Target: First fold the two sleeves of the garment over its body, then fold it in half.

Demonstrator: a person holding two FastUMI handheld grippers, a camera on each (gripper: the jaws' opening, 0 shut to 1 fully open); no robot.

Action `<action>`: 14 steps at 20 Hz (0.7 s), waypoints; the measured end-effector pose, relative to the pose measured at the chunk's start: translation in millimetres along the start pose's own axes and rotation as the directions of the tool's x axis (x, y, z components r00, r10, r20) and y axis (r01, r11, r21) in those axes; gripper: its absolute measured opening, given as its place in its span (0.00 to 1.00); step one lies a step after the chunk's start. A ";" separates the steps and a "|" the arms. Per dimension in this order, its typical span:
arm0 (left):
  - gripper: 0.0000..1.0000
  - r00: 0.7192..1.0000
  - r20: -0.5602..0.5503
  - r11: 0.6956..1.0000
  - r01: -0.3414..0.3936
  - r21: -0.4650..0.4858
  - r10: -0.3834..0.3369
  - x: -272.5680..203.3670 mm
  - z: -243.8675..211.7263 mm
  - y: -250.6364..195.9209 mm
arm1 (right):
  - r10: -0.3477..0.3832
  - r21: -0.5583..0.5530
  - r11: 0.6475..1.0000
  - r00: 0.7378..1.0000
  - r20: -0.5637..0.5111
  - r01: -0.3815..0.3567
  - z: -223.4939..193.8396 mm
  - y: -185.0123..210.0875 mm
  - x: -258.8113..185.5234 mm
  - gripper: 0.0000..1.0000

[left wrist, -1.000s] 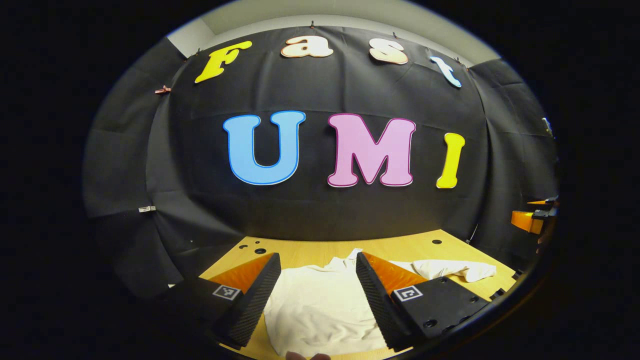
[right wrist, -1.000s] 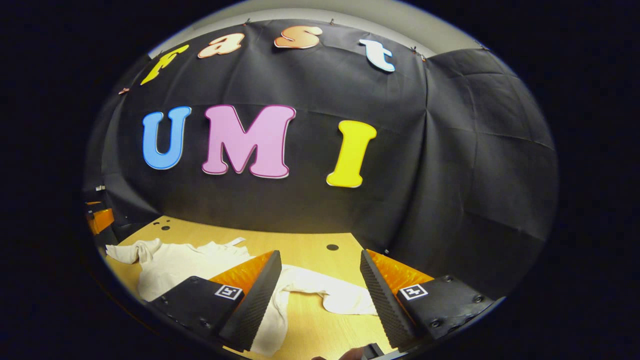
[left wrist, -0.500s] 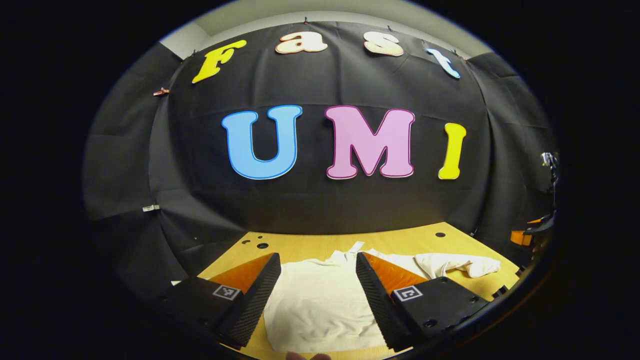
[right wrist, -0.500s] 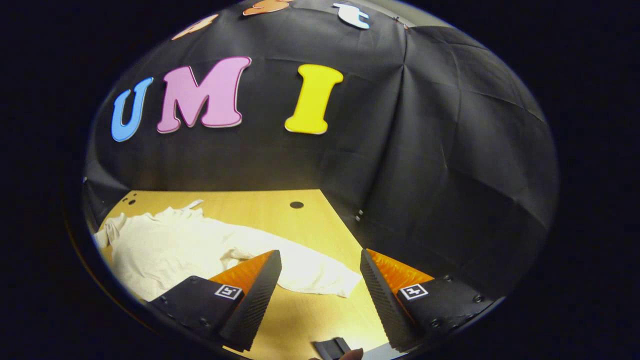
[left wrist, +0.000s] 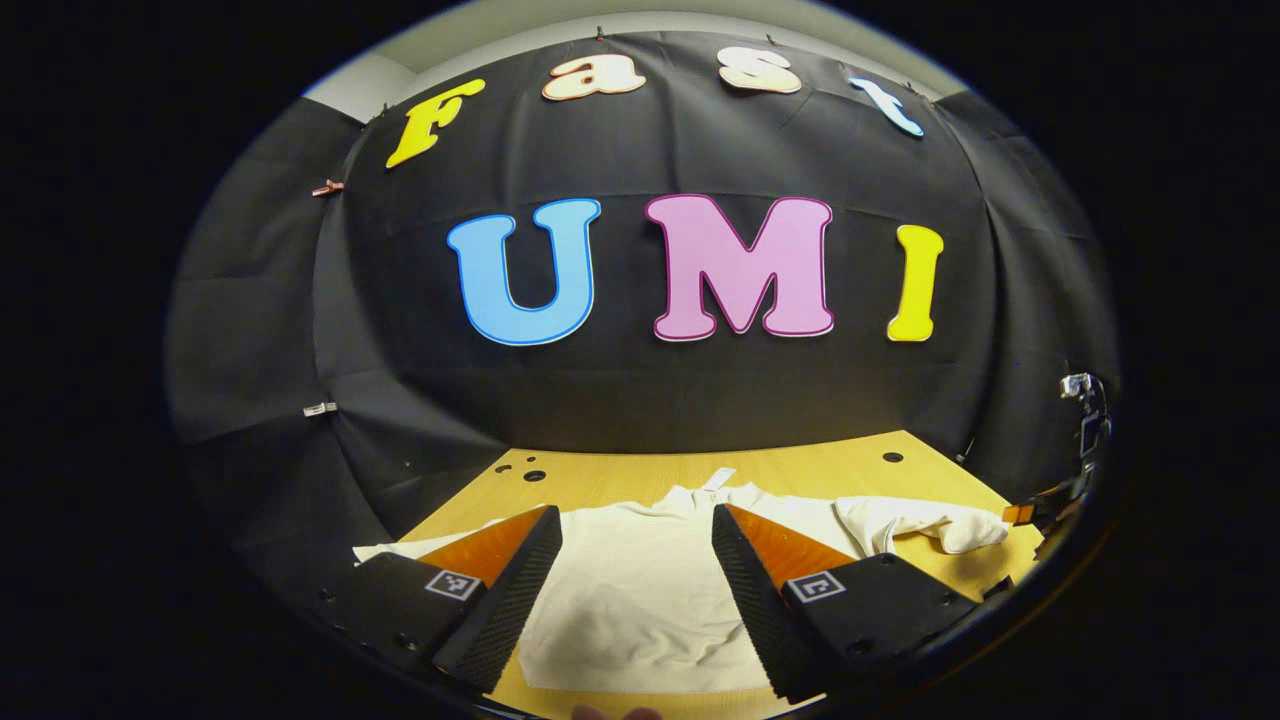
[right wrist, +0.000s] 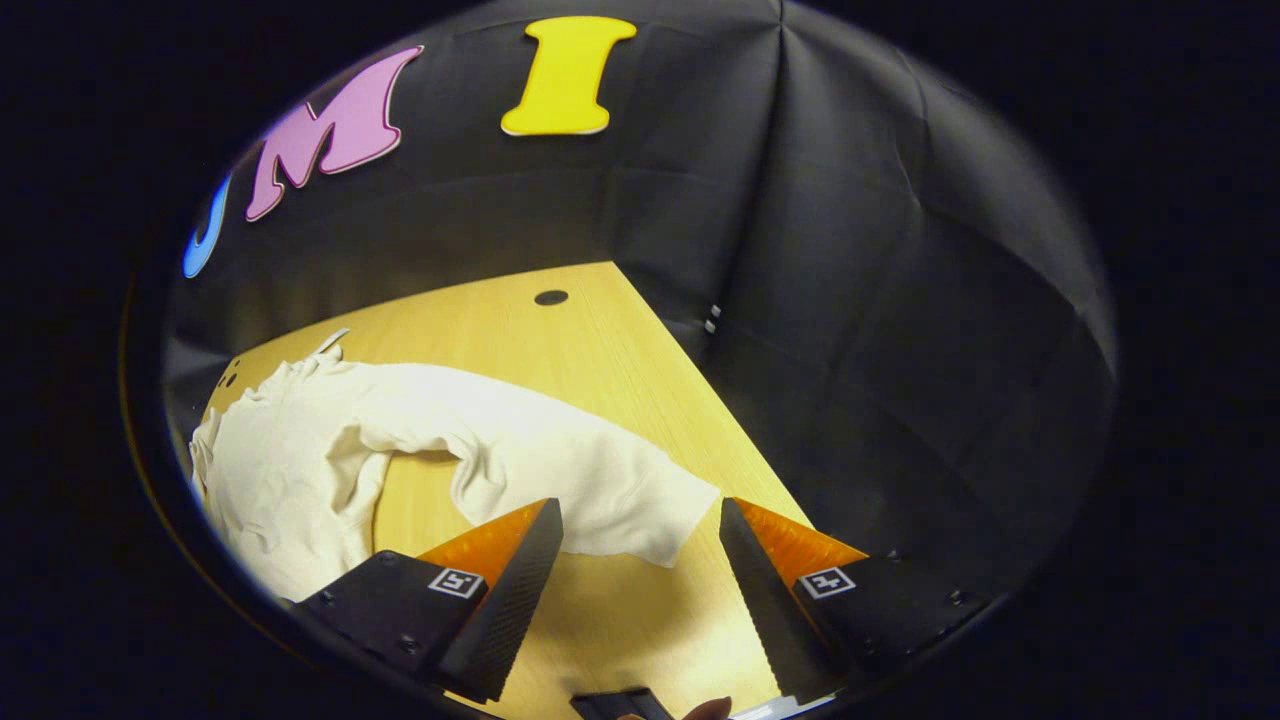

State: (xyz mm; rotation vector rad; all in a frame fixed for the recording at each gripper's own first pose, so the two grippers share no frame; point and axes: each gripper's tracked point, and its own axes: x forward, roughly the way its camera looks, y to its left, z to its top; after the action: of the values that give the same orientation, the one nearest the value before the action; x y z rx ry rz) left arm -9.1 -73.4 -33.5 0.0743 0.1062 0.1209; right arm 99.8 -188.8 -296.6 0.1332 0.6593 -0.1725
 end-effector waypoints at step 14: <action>0.96 0.981 -0.061 0.982 -0.188 -0.019 0.186 -29.3 -10.2 -1.1 | 0.078 0.017 0.997 0.989 -0.128 -0.077 -34.2 -1.6 59.2 0.97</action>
State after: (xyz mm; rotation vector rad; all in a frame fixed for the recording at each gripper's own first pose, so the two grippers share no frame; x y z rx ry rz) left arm -39.0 -77.4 -40.7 0.0563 0.1569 0.3124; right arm 125.1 -191.1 -360.2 0.1823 0.7807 -0.0935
